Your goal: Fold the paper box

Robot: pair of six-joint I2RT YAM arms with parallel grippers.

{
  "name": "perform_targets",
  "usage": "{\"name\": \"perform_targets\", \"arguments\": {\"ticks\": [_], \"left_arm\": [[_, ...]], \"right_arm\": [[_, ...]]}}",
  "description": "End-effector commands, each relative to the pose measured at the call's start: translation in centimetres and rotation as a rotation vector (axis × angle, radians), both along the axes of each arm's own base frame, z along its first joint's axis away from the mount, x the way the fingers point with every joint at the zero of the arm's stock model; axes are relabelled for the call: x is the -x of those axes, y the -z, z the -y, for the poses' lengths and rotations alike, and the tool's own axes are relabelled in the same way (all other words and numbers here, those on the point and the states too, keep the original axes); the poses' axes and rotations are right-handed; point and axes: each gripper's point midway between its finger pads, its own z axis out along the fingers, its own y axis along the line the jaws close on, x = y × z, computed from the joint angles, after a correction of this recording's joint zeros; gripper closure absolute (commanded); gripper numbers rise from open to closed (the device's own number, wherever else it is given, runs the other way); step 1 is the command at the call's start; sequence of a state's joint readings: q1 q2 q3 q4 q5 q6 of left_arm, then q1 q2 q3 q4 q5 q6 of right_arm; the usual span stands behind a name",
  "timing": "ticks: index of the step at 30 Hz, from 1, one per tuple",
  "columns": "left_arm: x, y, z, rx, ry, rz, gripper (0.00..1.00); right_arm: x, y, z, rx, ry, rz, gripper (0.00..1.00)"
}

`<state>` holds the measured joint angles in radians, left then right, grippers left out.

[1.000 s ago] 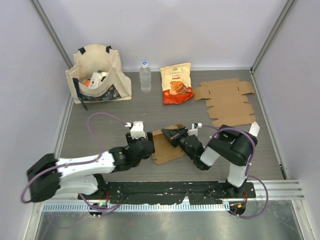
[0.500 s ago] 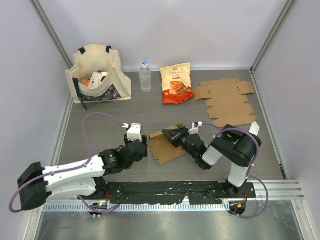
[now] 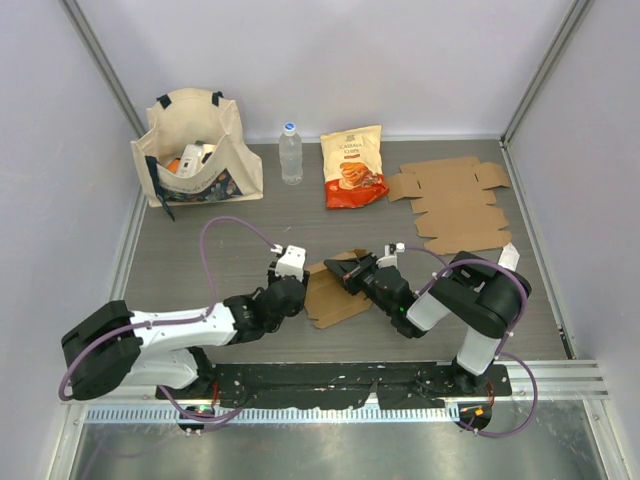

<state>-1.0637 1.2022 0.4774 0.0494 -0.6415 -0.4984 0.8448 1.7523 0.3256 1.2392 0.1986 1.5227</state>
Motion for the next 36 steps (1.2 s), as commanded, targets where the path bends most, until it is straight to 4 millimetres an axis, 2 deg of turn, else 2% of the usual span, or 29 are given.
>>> {"name": "perform_targets", "arguments": {"ticks": [1, 3, 5, 6, 7, 8, 13, 18, 23, 24, 26, 27, 28, 29, 30, 31, 32, 33, 35, 36], "left_arm": [[-2.2, -2.0, 1.9, 0.057, -0.003, 0.06, 0.57], [-2.3, -1.5, 2.5, 0.049, 0.01, 0.05, 0.59], [-2.8, -1.7, 3.0, 0.061, -0.005, 0.05, 0.65], [-2.9, -1.1, 2.9, 0.04, -0.021, 0.037, 0.69], [-3.3, -1.6, 3.3, 0.056, -0.05, 0.036, 0.77], [-3.5, -1.4, 2.8, 0.039, -0.078, 0.038, 0.8], [-4.3, -1.1, 0.8, 0.031, -0.262, 0.057, 0.77], [-5.0, -1.1, 0.0, -0.006, -0.391, 0.088, 0.74], [-5.5, -0.5, 0.8, -0.068, -0.433, 0.113, 0.85], [-5.7, -0.9, 0.8, -0.075, -0.451, 0.139, 0.86], [-5.6, -0.9, 1.2, -0.061, -0.486, 0.167, 0.87], [-5.5, -0.9, 0.3, -0.101, -0.521, 0.194, 0.9], [-5.5, -0.1, 0.0, -0.126, -0.539, 0.196, 0.93], [-5.8, -0.5, 0.4, -0.116, -0.562, 0.207, 0.96], [-5.4, 0.1, -0.6, -0.119, -0.619, 0.206, 1.0], [-5.4, 0.1, -0.9, -0.134, -0.645, 0.22, 1.0], [-5.9, 0.7, -0.2, -0.15, -0.664, 0.223, 1.0], [-5.4, 1.1, -1.1, -0.195, -0.693, 0.218, 1.0], [-5.9, 2.4, -0.1, -0.249, -0.708, 0.212, 1.0], [-5.7, 2.5, -0.6, -0.312, -0.705, 0.203, 1.0]], "right_arm": [[0.2, 1.3, 0.3, 0.063, -0.003, -0.024, 0.99], [0.2, 1.1, 0.3, 0.058, -0.001, -0.026, 0.99], [0.1, 1.0, 0.2, 0.054, -0.003, -0.027, 0.99], [0.1, 0.7, 0.1, 0.049, -0.004, -0.023, 0.99], [0.1, 0.6, 0.0, 0.044, -0.004, -0.023, 0.99], [0.1, 0.6, 0.0, 0.051, -0.005, -0.023, 0.99], [0.1, 0.7, 0.5, 0.057, 0.01, -0.026, 0.99], [0.1, 0.8, 0.3, 0.039, 0.006, -0.032, 0.99], [0.2, 0.9, 0.2, 0.033, 0.005, -0.036, 0.99], [0.2, 0.9, 0.2, 0.029, 0.007, -0.038, 0.99], [0.1, 0.7, 0.2, 0.023, 0.006, -0.037, 0.99], [0.1, 0.7, 0.2, 0.022, 0.007, -0.039, 0.99], [0.2, 0.6, 0.2, 0.02, 0.009, -0.04, 0.99], [0.2, 0.6, 0.2, 0.019, 0.011, -0.041, 1.0], [0.2, 0.7, 0.3, 0.022, 0.011, -0.042, 0.99], [0.3, 0.8, 0.2, 0.02, 0.01, -0.048, 0.99], [0.3, 0.8, 0.2, 0.02, 0.013, -0.045, 0.99], [0.3, 1.1, 0.1, 0.029, 0.011, -0.05, 0.99], [0.3, 1.1, -0.1, 0.026, 0.01, -0.048, 0.99], [0.4, 1.3, -0.2, 0.029, 0.007, -0.051, 0.99]]}}
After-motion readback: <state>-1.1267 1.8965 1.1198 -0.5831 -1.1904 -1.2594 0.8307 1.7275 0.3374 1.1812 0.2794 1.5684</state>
